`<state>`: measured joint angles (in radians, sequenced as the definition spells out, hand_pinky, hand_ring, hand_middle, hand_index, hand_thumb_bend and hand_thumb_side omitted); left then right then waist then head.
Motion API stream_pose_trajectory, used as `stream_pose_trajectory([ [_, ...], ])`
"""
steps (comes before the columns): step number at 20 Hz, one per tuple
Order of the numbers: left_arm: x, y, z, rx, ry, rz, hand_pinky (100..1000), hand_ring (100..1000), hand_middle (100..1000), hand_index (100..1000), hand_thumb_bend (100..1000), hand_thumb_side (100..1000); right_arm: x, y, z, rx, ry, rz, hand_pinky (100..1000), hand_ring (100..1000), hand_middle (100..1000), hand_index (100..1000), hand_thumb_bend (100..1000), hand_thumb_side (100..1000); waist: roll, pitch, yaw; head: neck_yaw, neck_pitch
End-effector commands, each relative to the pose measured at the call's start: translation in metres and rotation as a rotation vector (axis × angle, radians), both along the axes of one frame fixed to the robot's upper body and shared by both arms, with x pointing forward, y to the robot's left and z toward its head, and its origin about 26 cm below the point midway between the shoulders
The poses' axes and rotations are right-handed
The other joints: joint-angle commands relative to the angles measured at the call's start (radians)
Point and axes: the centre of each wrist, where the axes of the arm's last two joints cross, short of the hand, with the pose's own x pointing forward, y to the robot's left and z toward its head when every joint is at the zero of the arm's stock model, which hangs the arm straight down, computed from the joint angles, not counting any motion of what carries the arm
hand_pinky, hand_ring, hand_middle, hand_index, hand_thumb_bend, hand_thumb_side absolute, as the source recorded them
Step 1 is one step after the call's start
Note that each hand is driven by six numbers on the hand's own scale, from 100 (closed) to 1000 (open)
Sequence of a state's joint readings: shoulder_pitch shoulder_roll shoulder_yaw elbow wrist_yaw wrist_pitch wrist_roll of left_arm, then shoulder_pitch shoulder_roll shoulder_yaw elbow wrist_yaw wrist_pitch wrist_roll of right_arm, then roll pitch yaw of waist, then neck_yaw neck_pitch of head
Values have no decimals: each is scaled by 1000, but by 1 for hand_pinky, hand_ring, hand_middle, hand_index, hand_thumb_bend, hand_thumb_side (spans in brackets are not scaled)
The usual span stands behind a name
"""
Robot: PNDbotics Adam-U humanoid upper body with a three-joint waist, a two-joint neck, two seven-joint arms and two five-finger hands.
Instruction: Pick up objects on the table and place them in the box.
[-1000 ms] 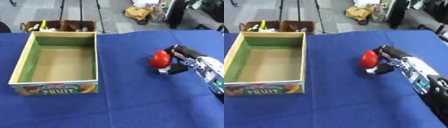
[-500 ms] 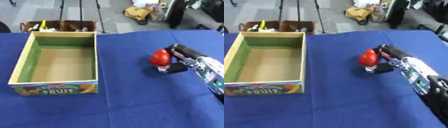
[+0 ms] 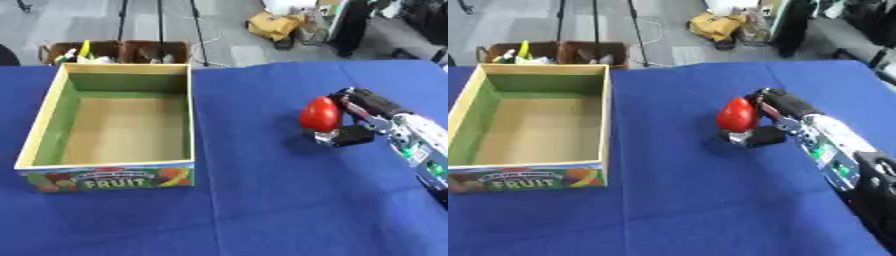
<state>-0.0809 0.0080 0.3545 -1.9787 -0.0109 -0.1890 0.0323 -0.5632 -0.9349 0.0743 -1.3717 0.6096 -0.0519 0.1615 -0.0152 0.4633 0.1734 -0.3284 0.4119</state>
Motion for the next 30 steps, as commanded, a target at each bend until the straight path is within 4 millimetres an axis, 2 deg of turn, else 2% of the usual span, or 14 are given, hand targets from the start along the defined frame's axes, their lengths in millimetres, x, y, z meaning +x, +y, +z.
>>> stream_pose_trajectory([
  [1, -1, 0, 7, 16, -19, -2, 173, 196, 572, 295, 100, 835, -8, -4, 23, -21, -61, 3, 321, 563, 502, 706, 176, 826, -2, -23, -3, 0, -5],
  [8, -2, 1, 8, 17, -15, 2, 176, 198, 572, 297, 100, 836, -23, 12, 38, -50, -148, 84, 312, 553, 492, 692, 163, 864, -10, -41, -8, 8, 8],
  [13, -2, 3, 9, 18, -10, 6, 178, 200, 571, 298, 100, 836, -32, 26, 48, -45, -182, 142, 298, 541, 482, 684, 214, 861, -16, -57, -11, 12, 15],
  [19, -2, 5, 10, 20, -6, 11, 179, 201, 571, 299, 100, 836, -40, 36, 57, -30, -210, 188, 285, 531, 473, 674, 219, 862, -24, -72, -10, 16, 23],
  [30, -3, 9, 11, 31, -8, 18, 178, 201, 570, 300, 100, 834, -49, 49, 77, 10, -263, 264, 272, 517, 460, 666, 229, 867, -44, -88, 22, 2, 24],
])
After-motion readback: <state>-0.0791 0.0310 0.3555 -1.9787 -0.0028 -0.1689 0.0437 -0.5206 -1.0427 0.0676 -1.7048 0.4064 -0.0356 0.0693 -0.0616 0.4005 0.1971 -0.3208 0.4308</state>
